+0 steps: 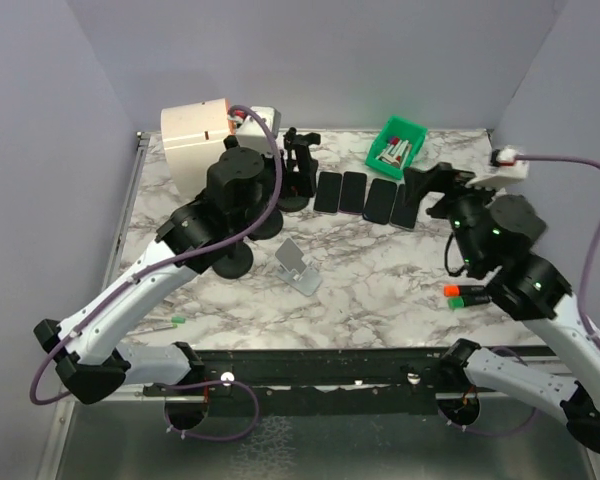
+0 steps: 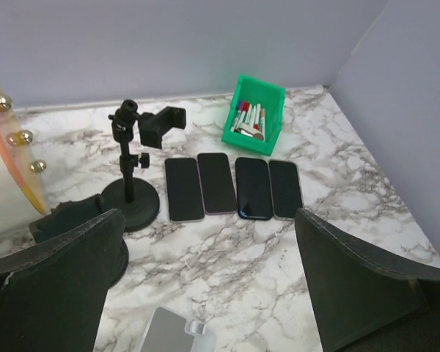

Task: Remove the phone from the phone stand
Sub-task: Reset both arms

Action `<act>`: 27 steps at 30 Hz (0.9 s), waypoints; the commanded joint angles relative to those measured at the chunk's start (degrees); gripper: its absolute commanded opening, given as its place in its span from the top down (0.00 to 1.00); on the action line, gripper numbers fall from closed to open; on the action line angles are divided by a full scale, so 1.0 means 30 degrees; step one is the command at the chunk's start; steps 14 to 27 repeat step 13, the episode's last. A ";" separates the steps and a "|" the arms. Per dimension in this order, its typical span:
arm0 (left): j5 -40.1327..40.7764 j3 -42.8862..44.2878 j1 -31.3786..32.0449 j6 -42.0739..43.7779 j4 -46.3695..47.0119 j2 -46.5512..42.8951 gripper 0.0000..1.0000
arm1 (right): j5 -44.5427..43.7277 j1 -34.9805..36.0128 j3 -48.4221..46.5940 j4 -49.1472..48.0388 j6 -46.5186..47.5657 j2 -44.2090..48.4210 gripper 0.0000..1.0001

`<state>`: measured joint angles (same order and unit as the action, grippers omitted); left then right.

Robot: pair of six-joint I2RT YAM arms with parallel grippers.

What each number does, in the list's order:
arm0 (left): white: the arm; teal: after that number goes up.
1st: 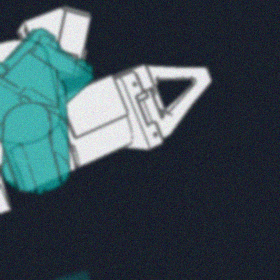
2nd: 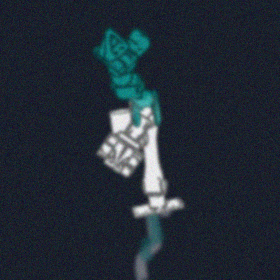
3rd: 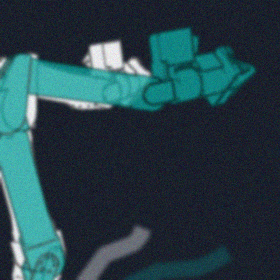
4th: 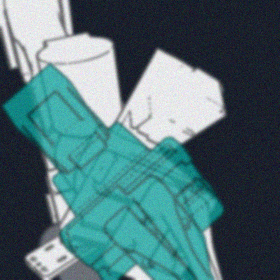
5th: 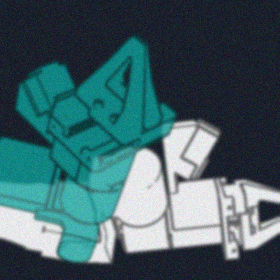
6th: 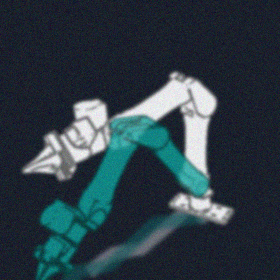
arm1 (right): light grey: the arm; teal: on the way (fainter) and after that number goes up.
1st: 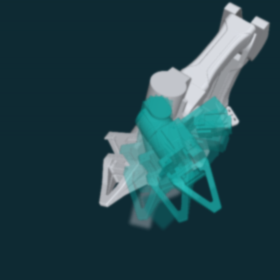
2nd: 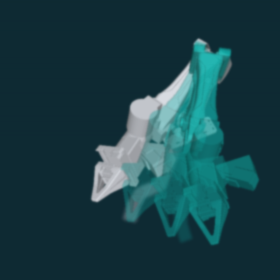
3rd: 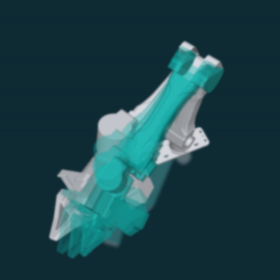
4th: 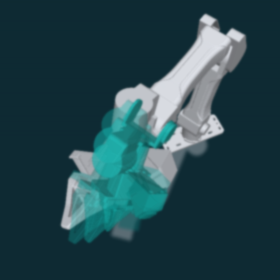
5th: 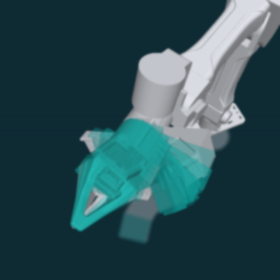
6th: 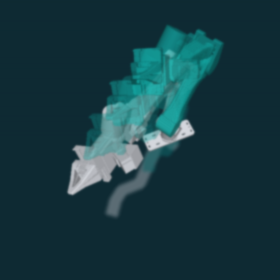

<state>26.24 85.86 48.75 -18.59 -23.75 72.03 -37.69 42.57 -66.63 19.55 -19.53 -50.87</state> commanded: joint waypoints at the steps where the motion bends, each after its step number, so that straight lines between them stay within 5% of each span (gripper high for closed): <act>1: 0.0331 -0.0352 0.0013 0.1740 0.1317 -0.1676 0.01 | 0.3091 -0.0008 -0.1612 -0.1276 0.3122 0.1606 0.00; 10: 0.1384 -0.3932 0.0009 0.2668 0.3855 -0.4449 0.01 | 0.0513 -0.0009 0.0137 -0.1853 0.3287 0.1809 0.00; 27: 0.2209 -0.4151 0.0009 0.2486 0.3522 -0.4702 0.01 | -0.0347 -0.0009 0.1603 -0.3224 0.3170 0.2504 0.00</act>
